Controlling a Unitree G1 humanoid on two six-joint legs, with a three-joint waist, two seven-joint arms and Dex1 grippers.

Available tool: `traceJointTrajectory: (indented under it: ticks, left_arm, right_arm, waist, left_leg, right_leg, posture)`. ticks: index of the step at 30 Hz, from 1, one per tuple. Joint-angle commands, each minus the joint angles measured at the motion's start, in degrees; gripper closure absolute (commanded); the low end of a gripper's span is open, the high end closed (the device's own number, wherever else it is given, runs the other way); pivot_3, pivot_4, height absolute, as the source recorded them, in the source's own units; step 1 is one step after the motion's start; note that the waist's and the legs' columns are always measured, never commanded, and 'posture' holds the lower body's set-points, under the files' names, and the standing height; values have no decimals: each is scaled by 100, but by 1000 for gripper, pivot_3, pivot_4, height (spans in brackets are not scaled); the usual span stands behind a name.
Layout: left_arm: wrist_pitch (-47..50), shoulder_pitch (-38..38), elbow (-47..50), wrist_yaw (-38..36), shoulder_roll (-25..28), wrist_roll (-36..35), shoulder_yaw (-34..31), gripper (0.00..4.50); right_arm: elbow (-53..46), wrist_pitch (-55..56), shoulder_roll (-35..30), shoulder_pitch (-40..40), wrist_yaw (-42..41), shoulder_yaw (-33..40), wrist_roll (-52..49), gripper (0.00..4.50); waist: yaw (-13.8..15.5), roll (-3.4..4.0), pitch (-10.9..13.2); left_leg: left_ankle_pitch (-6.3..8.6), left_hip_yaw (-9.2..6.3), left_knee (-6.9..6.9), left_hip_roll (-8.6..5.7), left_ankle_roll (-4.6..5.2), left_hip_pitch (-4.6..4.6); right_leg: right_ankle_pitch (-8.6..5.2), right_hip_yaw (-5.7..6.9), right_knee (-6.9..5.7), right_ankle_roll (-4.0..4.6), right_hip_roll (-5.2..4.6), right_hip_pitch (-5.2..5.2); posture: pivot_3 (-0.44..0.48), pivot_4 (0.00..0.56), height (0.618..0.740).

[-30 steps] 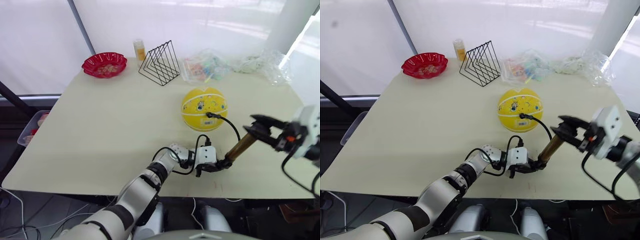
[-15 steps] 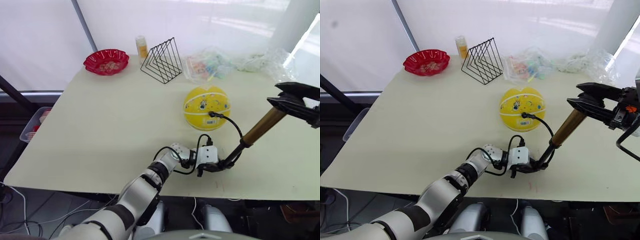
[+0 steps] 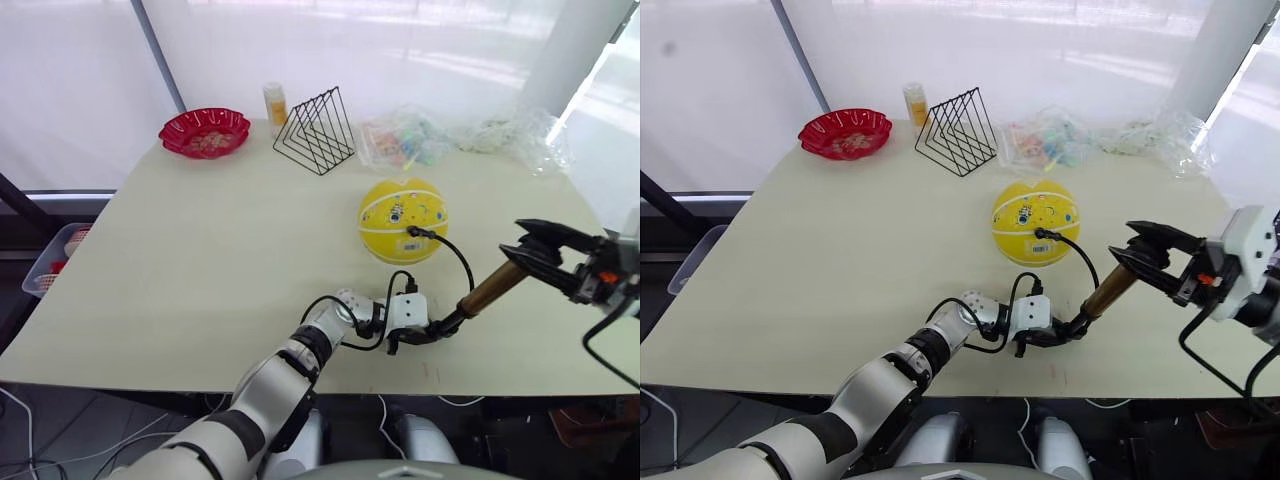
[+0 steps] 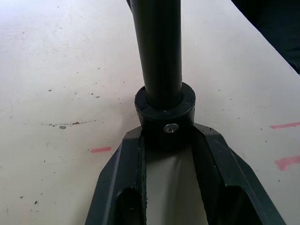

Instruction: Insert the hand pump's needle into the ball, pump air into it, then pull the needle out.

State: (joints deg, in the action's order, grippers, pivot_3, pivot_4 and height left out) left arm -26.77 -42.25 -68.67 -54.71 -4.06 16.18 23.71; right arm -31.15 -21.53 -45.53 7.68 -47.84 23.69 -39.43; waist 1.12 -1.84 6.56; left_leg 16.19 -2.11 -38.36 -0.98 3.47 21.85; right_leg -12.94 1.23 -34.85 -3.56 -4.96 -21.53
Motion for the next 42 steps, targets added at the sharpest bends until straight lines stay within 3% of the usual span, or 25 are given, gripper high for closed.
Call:
traceJointTrajectory:
  ticks: [1,6,12,19,28,36,42]
  left_arm:
    - [267,271,-483,-116,124,454,361,3502]
    - [273,263,-475,-116,135,444,351,3502]
    - [249,266,-459,-138,135,434,346,3502]
    - [259,222,-468,-136,115,419,326,3502]
    - [267,213,-506,-108,94,448,330,3502]
    - [245,238,-504,-116,127,461,338,3502]
    - [238,239,-498,-127,122,465,342,3502]
  right_arm:
    - [750,481,284,424,-105,-1152,1111,2927]
    - [1162,1130,611,667,-57,-1667,1689,2927]
    - [1179,1378,719,634,8,-1749,1807,2927]
    - [276,543,167,-47,172,-431,521,2927]
    - [73,-640,-1008,-1225,208,1056,-917,2927]
    - [86,-1250,-1516,-1740,239,1700,-1345,2927]
    - [-121,-1411,-1389,-1317,115,1553,-1129,2927]
  waist:
    - [-14,-7,-20]
    - [-16,-23,-45]
    - [-22,-8,-59]
    - [-1,69,9]
    - [112,112,63]
    - [113,110,72]
    - [117,100,74]
  left_leg:
    - [0,0,1,2,0,-1]
    - [0,1,2,0,0,-3]
    - [0,2,2,3,0,-5]
    - [0,6,-2,-3,0,7]
    - [-2,4,-14,-23,1,77]
    - [-2,5,-16,-22,1,82]
    - [-2,3,-16,-20,1,83]
  right_leg:
    - [0,1,0,0,2,1]
    - [1,0,-1,-1,4,0]
    - [0,-2,-2,2,5,0]
    - [0,-4,0,1,-2,-5]
    - [16,0,1,-22,-8,-60]
    - [17,-2,1,-23,-16,-62]
    - [16,-2,2,-22,-17,-62]
  posture:
    - [0,150,737]
    - [0,150,737]
    - [0,150,737]
    - [0,150,737]
    - [0,150,737]
    - [0,150,737]
    - [0,150,737]
